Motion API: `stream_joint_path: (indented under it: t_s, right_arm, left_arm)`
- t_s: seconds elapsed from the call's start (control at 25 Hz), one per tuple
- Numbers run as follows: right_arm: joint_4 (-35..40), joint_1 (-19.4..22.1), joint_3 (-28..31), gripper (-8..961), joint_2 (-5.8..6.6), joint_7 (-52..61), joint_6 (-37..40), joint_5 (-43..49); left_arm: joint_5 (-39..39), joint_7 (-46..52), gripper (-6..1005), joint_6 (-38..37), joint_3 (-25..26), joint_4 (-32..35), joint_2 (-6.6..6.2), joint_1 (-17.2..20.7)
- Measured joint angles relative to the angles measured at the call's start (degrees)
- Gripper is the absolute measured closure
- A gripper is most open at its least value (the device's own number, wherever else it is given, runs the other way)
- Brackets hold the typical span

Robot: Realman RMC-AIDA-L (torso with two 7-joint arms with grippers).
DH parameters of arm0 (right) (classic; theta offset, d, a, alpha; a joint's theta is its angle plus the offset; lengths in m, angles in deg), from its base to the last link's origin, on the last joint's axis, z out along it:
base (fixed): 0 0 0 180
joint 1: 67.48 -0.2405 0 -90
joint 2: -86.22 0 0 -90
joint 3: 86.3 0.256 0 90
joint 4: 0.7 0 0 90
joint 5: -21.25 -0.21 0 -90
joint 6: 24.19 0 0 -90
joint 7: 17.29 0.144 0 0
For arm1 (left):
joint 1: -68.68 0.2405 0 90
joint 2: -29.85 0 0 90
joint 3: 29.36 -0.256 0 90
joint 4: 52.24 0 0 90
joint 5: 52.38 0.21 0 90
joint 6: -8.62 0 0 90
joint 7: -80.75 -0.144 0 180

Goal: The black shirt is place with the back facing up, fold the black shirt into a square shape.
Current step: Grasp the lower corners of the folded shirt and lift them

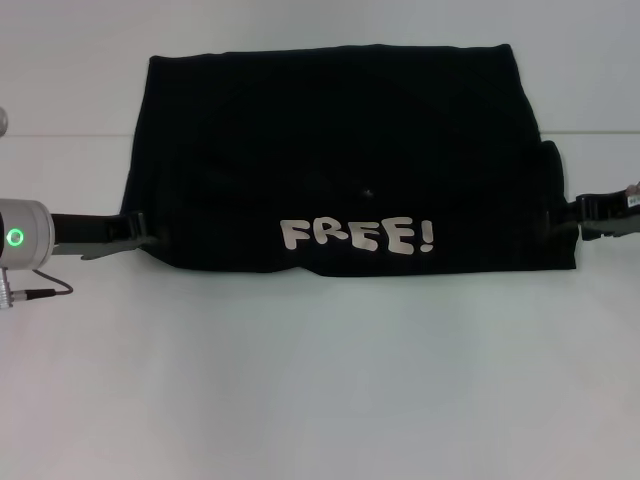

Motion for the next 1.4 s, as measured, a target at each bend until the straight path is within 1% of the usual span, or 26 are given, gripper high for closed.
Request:
stream_joint_path:
  t_s: [0.28, 0.48, 0.64, 1.2, 1.4]
  right_arm:
    - [-0.1, 0.7, -0.1, 191, -1.7, -0.4, -2.6, 0.1]
    - [-0.2, 0.9, -0.1, 192, -2.45, -0.7, -2.9, 0.1]
    - [-0.8, 0.9, -0.6, 193, -2.67, -1.1, -3.2, 0.1]
    - [-1.1, 0.9, -0.6, 197, -2.7, -1.1, -3.0, 0.1]
    - [-1.1, 0.9, -0.6, 349, -2.65, -1.1, -3.1, 0.1]
  left_arm:
    - [-0.1, 0.0, 997, 0.3, 0.3, 0.0, 0.0, 0.1]
    - [-0.1, 0.0, 997, 0.8, 0.2, 0.0, 0.0, 0.0]
    - [-0.1, 0.0, 997, 0.9, 0.3, 0.0, 0.0, 0.0]
    - [-0.1, 0.1, 996, 1.0, 0.4, 0.0, 0.14, -0.1]
    - [-0.1, 0.1, 996, 0.9, 0.4, 0.0, 0.17, -0.1]
